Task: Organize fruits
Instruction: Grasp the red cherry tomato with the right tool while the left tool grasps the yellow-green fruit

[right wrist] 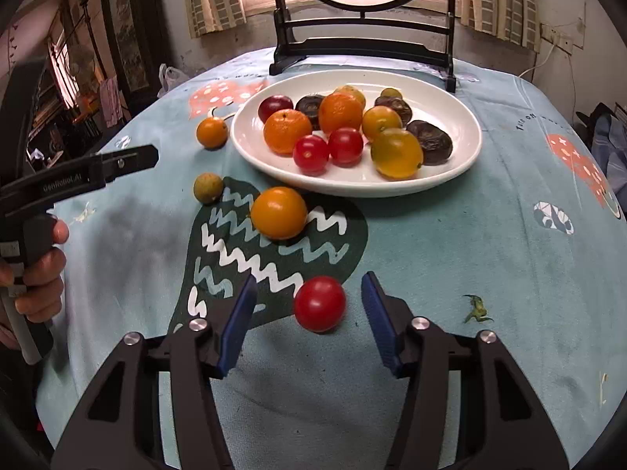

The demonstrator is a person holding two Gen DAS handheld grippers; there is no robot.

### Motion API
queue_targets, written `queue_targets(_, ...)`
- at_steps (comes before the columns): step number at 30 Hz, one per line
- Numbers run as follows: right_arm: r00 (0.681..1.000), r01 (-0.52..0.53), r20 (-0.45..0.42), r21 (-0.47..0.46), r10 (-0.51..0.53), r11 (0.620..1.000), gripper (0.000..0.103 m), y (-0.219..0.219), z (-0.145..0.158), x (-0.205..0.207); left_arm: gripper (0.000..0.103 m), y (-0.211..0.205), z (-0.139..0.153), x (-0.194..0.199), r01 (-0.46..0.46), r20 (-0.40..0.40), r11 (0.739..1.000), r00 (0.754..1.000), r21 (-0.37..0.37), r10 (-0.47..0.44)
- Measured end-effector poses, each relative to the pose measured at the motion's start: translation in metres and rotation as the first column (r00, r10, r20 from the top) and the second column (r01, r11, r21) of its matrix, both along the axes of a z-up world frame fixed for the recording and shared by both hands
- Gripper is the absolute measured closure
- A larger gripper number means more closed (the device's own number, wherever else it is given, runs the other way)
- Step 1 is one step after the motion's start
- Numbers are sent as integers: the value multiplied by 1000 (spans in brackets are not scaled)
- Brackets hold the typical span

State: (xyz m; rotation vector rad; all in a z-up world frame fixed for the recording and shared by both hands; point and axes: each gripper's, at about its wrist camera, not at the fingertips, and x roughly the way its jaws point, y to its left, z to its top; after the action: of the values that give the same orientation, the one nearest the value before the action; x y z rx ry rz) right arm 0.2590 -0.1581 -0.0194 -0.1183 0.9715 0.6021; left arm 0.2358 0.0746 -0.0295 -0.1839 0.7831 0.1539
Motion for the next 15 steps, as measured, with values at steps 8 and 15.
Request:
queue_targets(8,1000,3,-23,-23,-4,1000,58,1,-7,4,6,-3,3,-1,10,4,1000,1000,5,-10)
queue_targets(15,1000,4,1,-59,-4,998,68,3,-10,3,6,-3,2,-1,6,0,1000,1000,7,-6)
